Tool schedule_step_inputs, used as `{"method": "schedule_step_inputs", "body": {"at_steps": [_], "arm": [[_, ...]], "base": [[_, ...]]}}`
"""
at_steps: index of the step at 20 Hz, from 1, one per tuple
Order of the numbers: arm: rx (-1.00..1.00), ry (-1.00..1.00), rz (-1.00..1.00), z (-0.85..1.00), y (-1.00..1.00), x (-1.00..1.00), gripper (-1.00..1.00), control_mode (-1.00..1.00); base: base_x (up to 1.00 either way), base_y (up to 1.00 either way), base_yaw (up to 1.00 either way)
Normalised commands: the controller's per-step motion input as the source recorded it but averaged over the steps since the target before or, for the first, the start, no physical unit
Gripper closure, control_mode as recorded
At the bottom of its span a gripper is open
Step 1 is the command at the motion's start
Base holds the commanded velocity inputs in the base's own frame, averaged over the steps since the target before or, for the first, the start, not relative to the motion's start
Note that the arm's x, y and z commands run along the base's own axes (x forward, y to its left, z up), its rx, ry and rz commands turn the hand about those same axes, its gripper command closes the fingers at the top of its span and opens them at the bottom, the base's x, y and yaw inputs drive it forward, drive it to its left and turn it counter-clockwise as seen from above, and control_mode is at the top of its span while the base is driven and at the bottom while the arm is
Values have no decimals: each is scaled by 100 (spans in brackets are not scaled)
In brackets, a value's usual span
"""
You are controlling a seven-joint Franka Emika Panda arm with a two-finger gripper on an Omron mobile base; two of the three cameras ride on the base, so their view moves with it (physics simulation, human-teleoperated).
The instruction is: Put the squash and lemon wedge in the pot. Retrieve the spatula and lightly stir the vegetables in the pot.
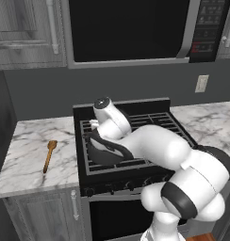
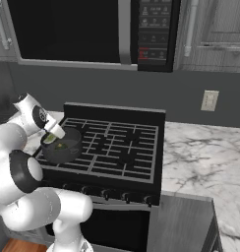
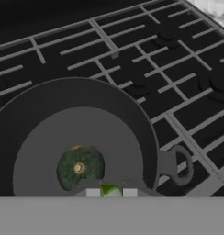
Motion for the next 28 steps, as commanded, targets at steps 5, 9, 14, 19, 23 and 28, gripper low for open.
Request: {"method": "schedule_step_inputs", "body": {"at_steps": [5,9,14,19,23,28], "arm": [[0,5,8,-24,-12,35,100,-100],[0,14,7,-15,0,42,100,-100],[0,15,6,-10,0,40,100,-100],[0,6,5,-22,1,18,100,-100],[0,0,5,-27,13,2,-100,-100],[0,0,2,-25,4,2,-100,-100]], "base": [[0,0,0],[0,0,0],[0,0,0],[0,0,0],[0,0,0],[0,0,0]]}}
